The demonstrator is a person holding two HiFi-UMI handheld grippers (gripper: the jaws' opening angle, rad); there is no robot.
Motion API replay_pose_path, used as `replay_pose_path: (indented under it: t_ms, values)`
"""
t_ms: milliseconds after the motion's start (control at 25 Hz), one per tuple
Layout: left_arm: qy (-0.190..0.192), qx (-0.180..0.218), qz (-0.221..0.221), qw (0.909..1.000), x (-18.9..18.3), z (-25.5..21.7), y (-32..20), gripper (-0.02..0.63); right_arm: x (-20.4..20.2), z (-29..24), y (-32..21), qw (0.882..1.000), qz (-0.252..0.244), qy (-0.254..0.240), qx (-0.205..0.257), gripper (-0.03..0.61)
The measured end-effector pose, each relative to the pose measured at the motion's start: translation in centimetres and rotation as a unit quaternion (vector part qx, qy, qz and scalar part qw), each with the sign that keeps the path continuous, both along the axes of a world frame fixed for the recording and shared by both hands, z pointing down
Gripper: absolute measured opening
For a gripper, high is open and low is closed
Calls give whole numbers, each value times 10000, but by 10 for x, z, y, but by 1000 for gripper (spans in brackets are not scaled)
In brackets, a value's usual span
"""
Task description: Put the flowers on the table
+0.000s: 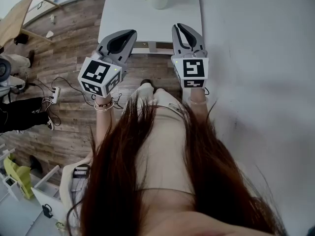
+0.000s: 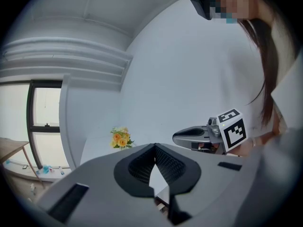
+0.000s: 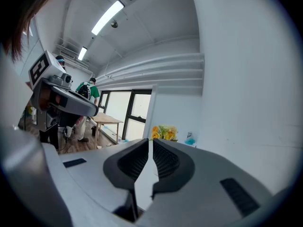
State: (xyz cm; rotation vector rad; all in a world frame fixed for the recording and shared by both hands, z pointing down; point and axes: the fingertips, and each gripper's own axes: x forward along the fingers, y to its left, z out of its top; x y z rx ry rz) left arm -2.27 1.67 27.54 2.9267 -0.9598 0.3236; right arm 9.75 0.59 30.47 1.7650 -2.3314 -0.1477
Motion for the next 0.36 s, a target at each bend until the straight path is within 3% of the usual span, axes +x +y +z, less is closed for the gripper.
replay_pose_path:
  t_ms: [360]
  values:
    - [-4, -24, 17, 10000, 1, -2, -6, 5, 6, 1, -5, 10000, 82, -26, -47, 46]
